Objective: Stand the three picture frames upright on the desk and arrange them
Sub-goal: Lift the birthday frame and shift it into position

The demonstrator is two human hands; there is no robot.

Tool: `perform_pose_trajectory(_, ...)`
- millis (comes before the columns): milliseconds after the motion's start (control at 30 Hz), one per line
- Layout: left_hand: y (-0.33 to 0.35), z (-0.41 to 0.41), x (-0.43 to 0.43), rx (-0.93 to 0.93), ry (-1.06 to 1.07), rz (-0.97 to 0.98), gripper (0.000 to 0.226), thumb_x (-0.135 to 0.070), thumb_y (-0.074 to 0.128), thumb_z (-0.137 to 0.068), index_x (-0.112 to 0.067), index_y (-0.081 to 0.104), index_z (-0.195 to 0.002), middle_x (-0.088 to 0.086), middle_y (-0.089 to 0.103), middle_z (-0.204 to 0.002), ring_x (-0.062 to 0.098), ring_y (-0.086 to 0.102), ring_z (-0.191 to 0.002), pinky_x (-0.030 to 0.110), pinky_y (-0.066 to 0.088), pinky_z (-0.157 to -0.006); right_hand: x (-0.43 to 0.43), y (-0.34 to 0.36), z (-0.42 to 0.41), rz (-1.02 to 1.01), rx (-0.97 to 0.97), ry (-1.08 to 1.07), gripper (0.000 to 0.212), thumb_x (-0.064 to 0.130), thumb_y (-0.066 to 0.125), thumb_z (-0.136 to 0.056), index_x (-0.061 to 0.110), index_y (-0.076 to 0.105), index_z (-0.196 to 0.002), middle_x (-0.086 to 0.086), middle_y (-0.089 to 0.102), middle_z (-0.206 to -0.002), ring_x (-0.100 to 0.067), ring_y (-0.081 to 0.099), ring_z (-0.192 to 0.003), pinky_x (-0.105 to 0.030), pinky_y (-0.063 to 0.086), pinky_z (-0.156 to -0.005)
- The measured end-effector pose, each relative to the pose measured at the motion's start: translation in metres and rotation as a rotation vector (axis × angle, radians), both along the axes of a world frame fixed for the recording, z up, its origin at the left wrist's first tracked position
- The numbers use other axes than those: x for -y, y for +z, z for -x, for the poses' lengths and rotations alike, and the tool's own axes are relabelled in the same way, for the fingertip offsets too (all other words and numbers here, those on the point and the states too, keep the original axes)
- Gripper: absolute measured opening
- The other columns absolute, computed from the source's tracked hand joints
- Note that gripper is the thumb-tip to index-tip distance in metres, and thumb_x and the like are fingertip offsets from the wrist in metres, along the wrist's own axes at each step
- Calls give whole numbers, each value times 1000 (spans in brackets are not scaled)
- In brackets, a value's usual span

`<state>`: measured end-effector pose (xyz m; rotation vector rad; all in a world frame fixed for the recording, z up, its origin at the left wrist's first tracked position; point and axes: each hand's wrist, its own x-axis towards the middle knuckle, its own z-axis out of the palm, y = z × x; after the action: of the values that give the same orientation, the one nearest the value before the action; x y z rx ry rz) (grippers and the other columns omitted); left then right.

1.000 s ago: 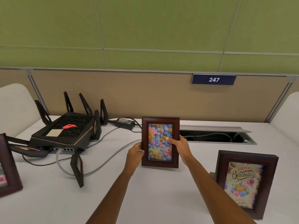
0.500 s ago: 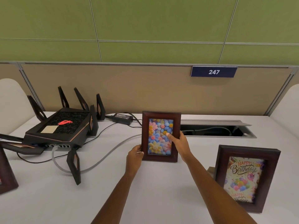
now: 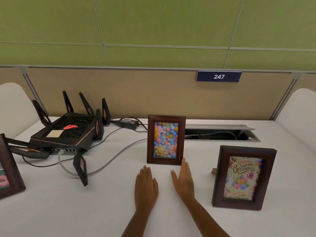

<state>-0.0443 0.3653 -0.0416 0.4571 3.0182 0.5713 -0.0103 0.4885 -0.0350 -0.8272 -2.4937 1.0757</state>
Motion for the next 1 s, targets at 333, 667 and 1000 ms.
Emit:
perform_pose_trajectory(333,20,-60,15,-173,-108,123,65,-23,13,-93,-5,75,-89,9,77,-93,23,73,-85,35,59,-70,18,-7,-54,-286,231,115,57,38,23,-96,16,2,-144,-5,-1,-157,-19,-3,-144,-30,3,-117)
perform_pose_trajectory(667,17,-111,-2,-51,-117,6,52,-27,44,-93,-6,33,-139,17,31,-150,31,29,-139,43,23,-116,22,-3,-120,-263,190,292,48,33,27,-97,19,19,-142,-2,11,-156,-14,7,-144,-27,5,-117)
perform_pose_trajectory(1000,31,-135,-66,94,-132,-322,48,-28,32,-98,-15,22,-144,6,20,-155,18,18,-144,29,16,-118,-50,44,-178,-206,-223,193,32,11,47,-92,9,52,-124,-8,55,-132,-19,47,-126,-26,36,-106)
